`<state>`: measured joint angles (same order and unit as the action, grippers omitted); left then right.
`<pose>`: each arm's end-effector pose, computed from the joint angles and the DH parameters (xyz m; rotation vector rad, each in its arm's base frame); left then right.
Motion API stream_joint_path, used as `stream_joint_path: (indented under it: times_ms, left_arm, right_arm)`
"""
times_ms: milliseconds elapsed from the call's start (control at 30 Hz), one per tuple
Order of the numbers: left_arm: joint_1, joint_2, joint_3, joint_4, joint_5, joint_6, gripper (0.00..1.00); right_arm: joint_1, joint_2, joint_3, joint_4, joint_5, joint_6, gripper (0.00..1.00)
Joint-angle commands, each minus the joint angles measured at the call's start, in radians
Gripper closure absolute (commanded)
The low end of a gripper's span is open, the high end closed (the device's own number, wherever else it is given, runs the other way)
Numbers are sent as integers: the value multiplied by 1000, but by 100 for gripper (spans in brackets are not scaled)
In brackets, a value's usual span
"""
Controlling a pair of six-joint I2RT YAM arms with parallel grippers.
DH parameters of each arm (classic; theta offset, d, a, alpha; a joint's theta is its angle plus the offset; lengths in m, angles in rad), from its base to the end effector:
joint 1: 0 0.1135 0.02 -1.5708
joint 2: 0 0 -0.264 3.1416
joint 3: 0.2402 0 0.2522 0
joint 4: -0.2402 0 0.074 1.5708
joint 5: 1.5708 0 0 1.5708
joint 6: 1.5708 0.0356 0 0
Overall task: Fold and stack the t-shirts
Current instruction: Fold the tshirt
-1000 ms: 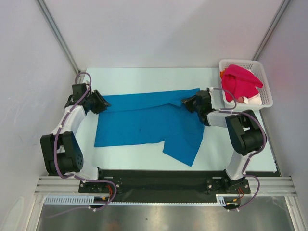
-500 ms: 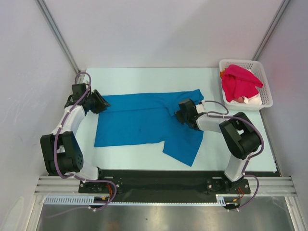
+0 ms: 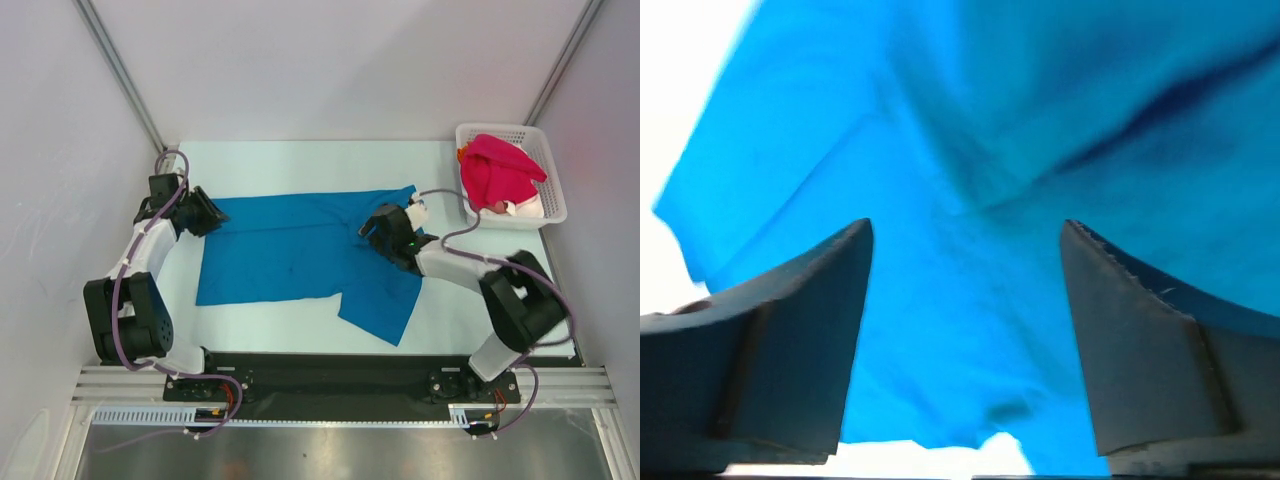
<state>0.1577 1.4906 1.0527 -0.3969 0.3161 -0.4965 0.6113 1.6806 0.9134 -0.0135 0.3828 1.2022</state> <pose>0.3163 0.0391 0.2472 -0.6355 2.3350 -0.5365 0.2885 0.1859 0.1737 0.8562 2.1682 0.4855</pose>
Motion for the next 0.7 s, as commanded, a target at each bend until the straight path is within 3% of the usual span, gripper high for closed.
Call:
stream_joint_path:
  times_ms: [0,133,233,367,600,633,667]
  left_arm:
    - [5,17,38,27,14,-17,59]
    - [3,98,133,27,64,-80,60]
    - [0,174,208,23,51,-100,60]
    - [0,282,302,-2,58,-105,60]
    - [13,464,406,-25,61,-88,61]
    - [14,494,420,-26,63,-85,61]
    - [22,508,426,-26,67,-83,61]
  right_arm:
    - [-68,-192,-23,57,30,-510,19]
    - [-240,-170,-39,190,-152,-807,22]
    - [-340,-61,63,191,-278,-897,30]
    - [-400,86,197,208,-340,-944,37]
    - [-433,301,418,184,-346,-952,39]
    - [-436,315,439,187,-349,-954,42]
    - [-438,330,452,190,-352,-952,51]
